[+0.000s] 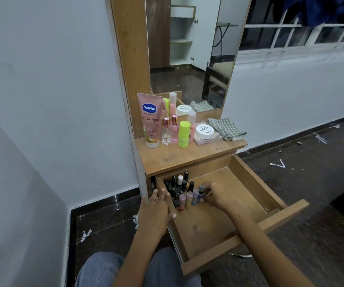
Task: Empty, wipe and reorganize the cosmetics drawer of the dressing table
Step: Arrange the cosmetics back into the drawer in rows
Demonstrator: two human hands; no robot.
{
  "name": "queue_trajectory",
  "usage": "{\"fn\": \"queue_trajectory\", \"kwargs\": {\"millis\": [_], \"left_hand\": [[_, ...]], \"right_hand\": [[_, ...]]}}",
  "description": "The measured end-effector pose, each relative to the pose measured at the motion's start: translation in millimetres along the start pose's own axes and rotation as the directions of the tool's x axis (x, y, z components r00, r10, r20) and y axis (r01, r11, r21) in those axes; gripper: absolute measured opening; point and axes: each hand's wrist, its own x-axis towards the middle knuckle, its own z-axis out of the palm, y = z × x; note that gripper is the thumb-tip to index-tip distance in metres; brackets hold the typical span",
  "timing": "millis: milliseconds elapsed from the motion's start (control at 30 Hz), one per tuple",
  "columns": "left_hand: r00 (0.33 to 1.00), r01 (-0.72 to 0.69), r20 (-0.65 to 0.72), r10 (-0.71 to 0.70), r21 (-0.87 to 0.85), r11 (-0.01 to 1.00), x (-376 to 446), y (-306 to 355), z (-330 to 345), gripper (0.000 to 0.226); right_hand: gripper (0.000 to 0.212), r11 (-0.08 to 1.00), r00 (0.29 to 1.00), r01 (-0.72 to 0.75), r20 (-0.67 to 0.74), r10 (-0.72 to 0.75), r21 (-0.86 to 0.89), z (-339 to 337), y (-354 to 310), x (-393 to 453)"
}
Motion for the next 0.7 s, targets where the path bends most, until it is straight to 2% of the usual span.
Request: {"fn": "queue_trajectory", "kwargs": {"millis": [333, 500, 633, 700], "left_hand": [[1.000, -0.002, -0.015, 0.002, -0.004, 1.000, -0.3, -0.2, 2.2, 0.067], [1.000, -0.002, -0.015, 0.002, -0.002, 1.000, -0.5, 0.4, 0.3, 0.067], [1.000, -0.004, -0.013, 0.004, 0.006, 1.000, -0.8, 0.4, -1.8, 0.067], [1.000, -0.005, -0.014, 0.005, 0.011, 1.000, -0.5, -0.2, -1.7, 0.067]], "right_hand": [[0.020, 0.999, 1.000, 0.012, -0.010, -0.013, -0.044, -1.1, -1.7, -4.8], [0.030, 1.000, 1.000, -0.013, -0.021, 0.013, -0.001, -2.3, 0.8, -7.5], [0.038, 0.998, 0.994, -0.063, -0.089, 0.063, 0.004, -6.5, 0.3, -13.9], [0.043, 0.991, 0.982, -0.122, -0.152, 0.113, -0.049, -11.4, -3.1, -19.4]]}}
